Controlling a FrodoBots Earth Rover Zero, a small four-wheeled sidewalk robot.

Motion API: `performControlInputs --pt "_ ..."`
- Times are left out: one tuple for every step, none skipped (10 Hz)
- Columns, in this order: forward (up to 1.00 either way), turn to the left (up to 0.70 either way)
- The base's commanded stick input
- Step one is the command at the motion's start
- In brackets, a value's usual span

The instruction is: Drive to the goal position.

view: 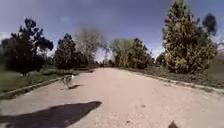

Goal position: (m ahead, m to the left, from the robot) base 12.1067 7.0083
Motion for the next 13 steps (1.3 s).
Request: performControlInputs --pt "0.70 0.00" --pt "0.70 0.00" --pt "0.70 0.00" --pt "0.70 0.00" --pt "0.70 0.00" --pt "0.70 0.00" --pt "0.70 0.00" --pt "0.70 0.00" --pt "0.70 0.00" --pt "0.70 0.00" --pt "0.70 0.00" --pt "0.70 0.00" --pt "0.70 0.00"
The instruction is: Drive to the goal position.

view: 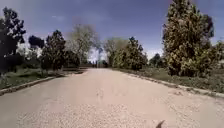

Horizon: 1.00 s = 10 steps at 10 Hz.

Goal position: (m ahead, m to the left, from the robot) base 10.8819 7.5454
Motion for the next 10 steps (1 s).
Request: performControlInputs --pt "0.70 0.00" --pt "0.70 0.00" --pt "0.70 0.00" --pt "0.70 0.00" --pt "0.70 0.00" --pt "0.70 0.00" --pt "0.70 0.00" --pt "0.70 0.00" --pt "0.70 0.00" --pt "0.70 0.00"
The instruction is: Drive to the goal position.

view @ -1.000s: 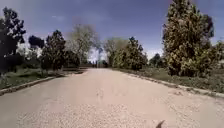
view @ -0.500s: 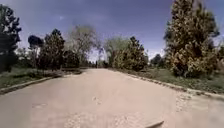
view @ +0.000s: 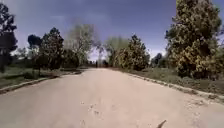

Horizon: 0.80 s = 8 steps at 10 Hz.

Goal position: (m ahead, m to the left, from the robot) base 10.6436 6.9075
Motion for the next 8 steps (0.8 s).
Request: performControlInputs --pt "0.70 0.00" --pt "0.70 0.00" --pt "0.70 0.00" --pt "0.70 0.00" --pt "0.70 0.00" --pt "0.70 0.00" --pt "0.70 0.00" --pt "0.70 0.00"
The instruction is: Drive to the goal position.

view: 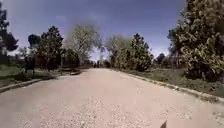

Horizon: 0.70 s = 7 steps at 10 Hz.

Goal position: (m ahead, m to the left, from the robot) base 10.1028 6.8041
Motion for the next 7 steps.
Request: performControlInputs --pt "0.70 0.00" --pt "0.70 0.00" --pt "0.70 0.00" --pt "0.70 0.00" --pt "0.70 0.00" --pt "0.70 0.00" --pt "0.70 0.00"
